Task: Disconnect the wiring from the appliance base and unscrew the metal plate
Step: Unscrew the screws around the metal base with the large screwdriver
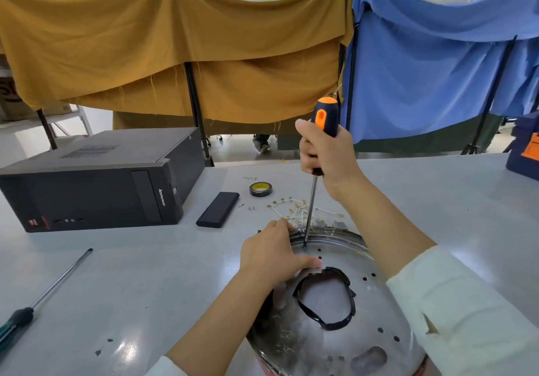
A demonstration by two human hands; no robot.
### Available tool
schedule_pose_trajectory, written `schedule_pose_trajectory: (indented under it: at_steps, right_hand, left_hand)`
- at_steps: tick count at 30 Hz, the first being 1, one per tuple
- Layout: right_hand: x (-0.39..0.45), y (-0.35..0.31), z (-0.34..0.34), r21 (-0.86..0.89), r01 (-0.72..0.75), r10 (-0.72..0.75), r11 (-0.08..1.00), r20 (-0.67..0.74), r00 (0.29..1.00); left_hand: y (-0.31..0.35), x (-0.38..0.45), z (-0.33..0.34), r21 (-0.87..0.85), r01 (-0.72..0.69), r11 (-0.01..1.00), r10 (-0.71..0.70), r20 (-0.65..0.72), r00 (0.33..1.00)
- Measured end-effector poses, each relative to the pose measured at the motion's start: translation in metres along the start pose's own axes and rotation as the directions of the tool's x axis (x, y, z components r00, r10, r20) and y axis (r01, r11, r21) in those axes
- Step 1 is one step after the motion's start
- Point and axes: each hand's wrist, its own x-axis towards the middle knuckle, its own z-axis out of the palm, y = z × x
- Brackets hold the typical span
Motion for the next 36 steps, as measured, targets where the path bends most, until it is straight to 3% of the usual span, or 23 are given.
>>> schedule_pose_trajectory:
  at_steps: [1, 3, 7, 11, 14, 16, 18, 20, 22, 25, 29, 33, 36]
  right_hand:
    - [0.002, -0.002, -0.006, 0.056, -0.047, 0.042, 0.997, 0.079, 0.996]
    - [0.005, -0.003, -0.014, 0.097, -0.077, 0.066, 0.992, 0.108, 0.992]
    - [0.001, 0.001, -0.018, 0.056, 0.006, -0.006, 0.998, -0.014, 1.000]
    - [0.003, -0.006, -0.016, -0.226, 0.024, -0.080, 0.974, -0.239, 0.968]
    - [0.002, -0.006, -0.006, -0.148, 0.041, -0.097, 0.988, -0.389, 0.916]
    - [0.000, -0.006, -0.003, -0.090, 0.046, -0.069, 0.995, -0.278, 0.958]
    - [0.000, -0.008, -0.005, 0.061, -0.027, 0.024, 0.998, 0.050, 0.998]
    - [0.002, -0.012, -0.007, 0.130, -0.113, 0.075, 0.985, 0.263, 0.962]
    - [0.002, -0.010, -0.007, 0.117, -0.080, 0.055, 0.990, 0.199, 0.978]
    - [0.000, -0.006, -0.006, -0.066, 0.065, -0.071, 0.996, -0.089, 0.994]
    - [0.001, -0.003, -0.005, -0.345, 0.134, -0.265, 0.929, -0.368, 0.891]
    - [-0.001, -0.003, 0.006, -0.250, 0.106, -0.190, 0.962, -0.340, 0.921]
    - [-0.002, -0.003, 0.004, -0.076, 0.099, -0.107, 0.992, -0.113, 0.988]
  left_hand:
    - [0.000, 0.000, 0.000, 0.004, -0.001, 1.000, 0.001, 0.001, 1.000]
    - [0.001, 0.000, 0.000, 0.011, -0.001, 1.000, 0.001, 0.004, 1.000]
    - [0.001, 0.000, -0.002, 0.025, -0.003, 1.000, 0.003, 0.007, 1.000]
    - [0.000, -0.001, -0.001, 0.008, -0.007, 1.000, 0.007, 0.012, 1.000]
    - [0.000, 0.000, 0.000, -0.004, -0.010, 1.000, 0.010, 0.001, 1.000]
    - [0.000, 0.000, 0.000, -0.007, -0.006, 1.000, 0.006, 0.004, 1.000]
    - [0.001, -0.001, 0.000, -0.007, -0.002, 1.000, 0.003, 0.004, 1.000]
    - [0.002, -0.001, -0.001, -0.002, -0.002, 1.000, 0.002, 0.005, 1.000]
    - [0.001, -0.001, -0.001, 0.003, 0.001, 1.000, -0.001, 0.008, 1.000]
    - [0.001, -0.001, -0.001, 0.004, -0.001, 1.000, 0.000, 0.009, 1.000]
    - [0.000, 0.000, 0.000, -0.003, -0.007, 1.000, 0.007, 0.008, 1.000]
    - [0.000, -0.001, 0.000, -0.001, -0.006, 1.000, 0.006, 0.006, 1.000]
    - [0.000, -0.002, 0.000, 0.006, -0.004, 1.000, 0.004, 0.004, 1.000]
